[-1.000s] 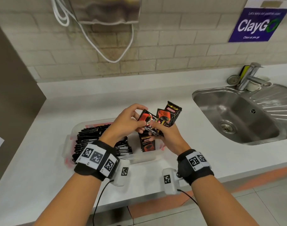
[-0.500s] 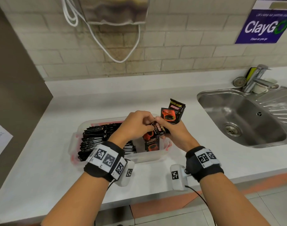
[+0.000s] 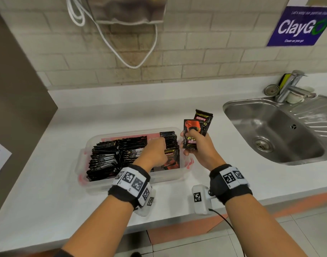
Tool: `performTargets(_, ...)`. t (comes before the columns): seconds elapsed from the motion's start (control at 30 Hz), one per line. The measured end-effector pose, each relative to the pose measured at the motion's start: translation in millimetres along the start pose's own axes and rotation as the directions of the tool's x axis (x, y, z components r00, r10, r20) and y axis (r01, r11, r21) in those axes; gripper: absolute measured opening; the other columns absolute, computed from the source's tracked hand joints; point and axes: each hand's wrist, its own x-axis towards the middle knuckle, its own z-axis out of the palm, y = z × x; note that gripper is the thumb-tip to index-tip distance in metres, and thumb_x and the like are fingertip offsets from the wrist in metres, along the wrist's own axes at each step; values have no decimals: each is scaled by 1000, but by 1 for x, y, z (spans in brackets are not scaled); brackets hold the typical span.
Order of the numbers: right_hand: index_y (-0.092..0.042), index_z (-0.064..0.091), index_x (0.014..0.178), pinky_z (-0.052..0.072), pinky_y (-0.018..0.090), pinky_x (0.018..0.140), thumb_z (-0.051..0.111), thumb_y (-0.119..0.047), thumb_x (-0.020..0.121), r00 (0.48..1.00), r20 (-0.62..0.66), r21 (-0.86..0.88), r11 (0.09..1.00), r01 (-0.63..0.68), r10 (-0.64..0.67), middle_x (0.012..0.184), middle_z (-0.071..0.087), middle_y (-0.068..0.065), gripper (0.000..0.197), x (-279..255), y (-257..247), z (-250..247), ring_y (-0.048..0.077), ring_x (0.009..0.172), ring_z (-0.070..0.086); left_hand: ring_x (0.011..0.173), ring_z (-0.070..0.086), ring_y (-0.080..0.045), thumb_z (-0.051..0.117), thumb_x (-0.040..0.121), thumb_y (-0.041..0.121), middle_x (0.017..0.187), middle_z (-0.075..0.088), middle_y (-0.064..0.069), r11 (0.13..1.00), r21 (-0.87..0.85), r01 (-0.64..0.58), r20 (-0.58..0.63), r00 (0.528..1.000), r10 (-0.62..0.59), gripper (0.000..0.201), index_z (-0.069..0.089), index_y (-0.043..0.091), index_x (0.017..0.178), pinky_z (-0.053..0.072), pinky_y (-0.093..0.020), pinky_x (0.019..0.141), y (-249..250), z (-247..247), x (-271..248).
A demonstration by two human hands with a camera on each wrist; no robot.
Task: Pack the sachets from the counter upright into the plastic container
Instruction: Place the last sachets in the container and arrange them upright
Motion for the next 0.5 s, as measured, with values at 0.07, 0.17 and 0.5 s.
performTargets(0.07,-4,64,97,44,29,46,51,-1,93,1000,15,-34,999,-8,9,75,68,4,14,-2,1,3,26,63,61,84,46,-17,64,84,-7,94,45,-1,1000,22,19,-6,1000,-19,32,50,8,109,30,-19,54,2,7,5)
performTargets(0.17,-4,66,96,44,27,42,50,1,93,999,30,-46,999,-15,17,73,68,4,16,-3,3,3,26,61,60,98,53,-27,68,83,-3,110,49,-9,999,23,46,10,999,-47,40,49,4,117,31,-21,53,4,17,10)
performTargets(0.5,-8,70,95,45,28,43,50,1,90,998,57,-85,996,-17,22,75,70,6,22,-5,6,-3,25,63,63,103,54,-27,81,77,5,126,51,-15,997,-1,76,19,997,-76,71,39,4,134,43,-30,72,2,22,10)
